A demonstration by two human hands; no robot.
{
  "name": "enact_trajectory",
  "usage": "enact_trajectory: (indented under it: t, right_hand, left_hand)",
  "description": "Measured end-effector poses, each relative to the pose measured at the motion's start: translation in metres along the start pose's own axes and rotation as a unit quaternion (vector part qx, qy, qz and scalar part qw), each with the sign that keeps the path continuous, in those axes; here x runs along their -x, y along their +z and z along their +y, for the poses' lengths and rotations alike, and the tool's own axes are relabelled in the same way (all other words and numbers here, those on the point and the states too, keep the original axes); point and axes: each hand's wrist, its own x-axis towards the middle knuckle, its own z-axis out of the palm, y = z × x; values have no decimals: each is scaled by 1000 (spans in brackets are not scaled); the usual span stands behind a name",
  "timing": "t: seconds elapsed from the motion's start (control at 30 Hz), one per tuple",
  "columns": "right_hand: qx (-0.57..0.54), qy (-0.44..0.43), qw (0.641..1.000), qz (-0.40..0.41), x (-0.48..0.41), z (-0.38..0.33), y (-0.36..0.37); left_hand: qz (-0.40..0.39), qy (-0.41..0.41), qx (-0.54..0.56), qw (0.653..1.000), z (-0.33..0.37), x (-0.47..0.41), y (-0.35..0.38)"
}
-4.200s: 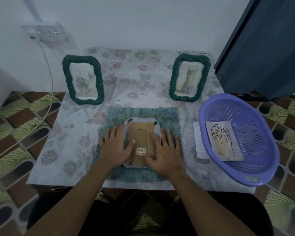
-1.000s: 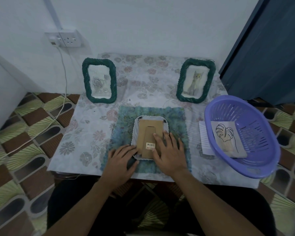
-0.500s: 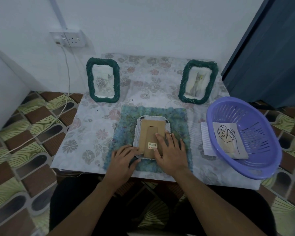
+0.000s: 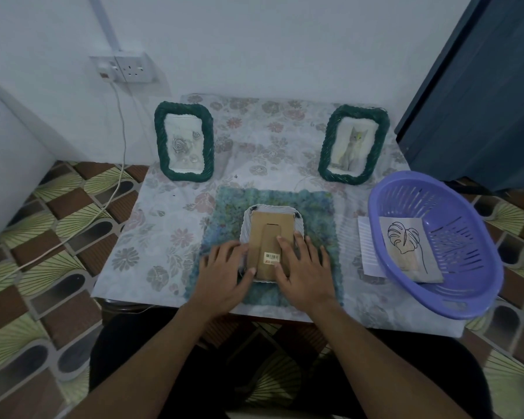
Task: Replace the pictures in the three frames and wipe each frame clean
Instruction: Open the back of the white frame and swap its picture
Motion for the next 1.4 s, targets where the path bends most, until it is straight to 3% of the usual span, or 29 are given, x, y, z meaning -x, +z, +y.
enact_trajectory:
  t: [0.17, 0.6, 0.83, 0.97, 1.4]
  right_hand:
    - [2, -2, 1000, 0, 0, 0, 1]
    - [-28, -13, 999, -17, -1, 7, 0]
    - [-227, 28, 973, -15, 6, 16, -17]
    - [-181, 32, 982, -47, 16, 26, -20]
    - [-127, 39, 991, -24, 18, 17, -19]
  left_hand:
    - [-76, -20, -80, 994, 5, -14, 5]
    - [-64, -19, -112, 991, 1, -15, 13]
    - [-66, -22, -105, 992, 3, -15, 11]
    - [-60, -23, -98, 993, 3, -14, 12]
    - [-72, -27, -110, 991, 3, -14, 11]
